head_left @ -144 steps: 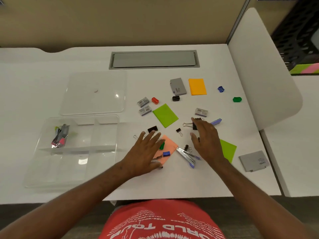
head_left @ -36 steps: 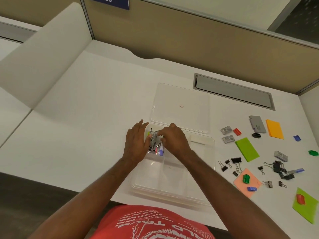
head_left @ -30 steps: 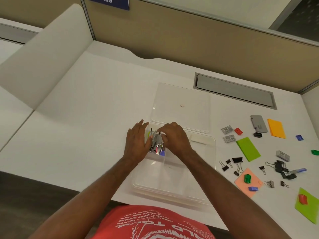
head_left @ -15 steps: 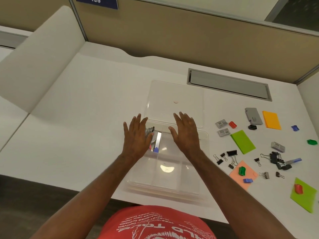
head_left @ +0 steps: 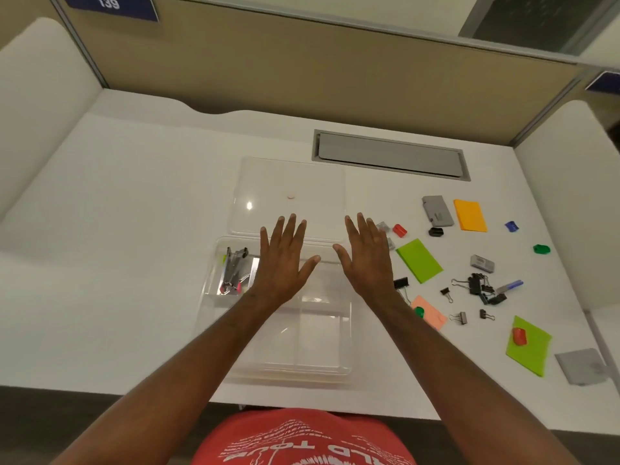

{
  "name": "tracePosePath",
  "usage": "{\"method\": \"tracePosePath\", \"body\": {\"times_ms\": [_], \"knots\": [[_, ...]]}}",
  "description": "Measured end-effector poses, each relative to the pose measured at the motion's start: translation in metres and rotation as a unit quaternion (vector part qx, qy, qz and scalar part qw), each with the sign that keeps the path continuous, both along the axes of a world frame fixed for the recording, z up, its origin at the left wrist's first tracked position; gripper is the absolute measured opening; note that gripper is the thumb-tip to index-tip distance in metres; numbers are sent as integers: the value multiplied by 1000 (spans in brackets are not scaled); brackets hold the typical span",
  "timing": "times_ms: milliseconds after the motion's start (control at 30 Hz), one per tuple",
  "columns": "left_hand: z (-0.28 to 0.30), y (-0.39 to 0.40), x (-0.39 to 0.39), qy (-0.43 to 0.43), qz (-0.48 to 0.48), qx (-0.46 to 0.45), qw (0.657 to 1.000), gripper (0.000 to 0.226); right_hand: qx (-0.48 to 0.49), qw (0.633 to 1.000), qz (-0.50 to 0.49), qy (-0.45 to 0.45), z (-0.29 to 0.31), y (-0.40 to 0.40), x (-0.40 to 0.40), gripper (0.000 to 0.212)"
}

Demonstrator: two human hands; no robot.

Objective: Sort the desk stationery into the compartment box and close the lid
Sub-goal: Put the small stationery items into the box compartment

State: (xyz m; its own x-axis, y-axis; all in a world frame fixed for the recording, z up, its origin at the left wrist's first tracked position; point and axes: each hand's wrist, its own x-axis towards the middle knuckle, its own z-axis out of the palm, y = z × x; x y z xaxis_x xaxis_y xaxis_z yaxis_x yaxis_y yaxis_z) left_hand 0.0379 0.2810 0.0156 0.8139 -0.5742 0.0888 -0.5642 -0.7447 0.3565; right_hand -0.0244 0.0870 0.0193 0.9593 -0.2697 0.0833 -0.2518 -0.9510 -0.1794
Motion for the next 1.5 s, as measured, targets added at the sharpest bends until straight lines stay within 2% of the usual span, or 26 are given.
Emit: {"method": "tracePosePath", "body": {"times_ms": [433, 800, 1167, 1300, 1500], "knots": [[0, -109, -32, -29, -66, 45, 996, 76, -6, 999, -52, -2, -8, -93, -56, 67], [-5, -190, -41, -45, -83, 178, 979, 75, -2, 996, -85, 9, -13, -159, -95, 63], [-10, -228, -42, -32, -25, 262, 964, 57, 9, 993, -116, 6, -19, -232, -121, 63], [-10, -233, -44, -15, -8, 257, 966, 53, 8, 993, -120, 4, -19, -255, -124, 62], [-14, -238, -42, -23, 5, 253, 967, 52, 56, 988, -140, 13, -20, -277, -118, 60]]}}
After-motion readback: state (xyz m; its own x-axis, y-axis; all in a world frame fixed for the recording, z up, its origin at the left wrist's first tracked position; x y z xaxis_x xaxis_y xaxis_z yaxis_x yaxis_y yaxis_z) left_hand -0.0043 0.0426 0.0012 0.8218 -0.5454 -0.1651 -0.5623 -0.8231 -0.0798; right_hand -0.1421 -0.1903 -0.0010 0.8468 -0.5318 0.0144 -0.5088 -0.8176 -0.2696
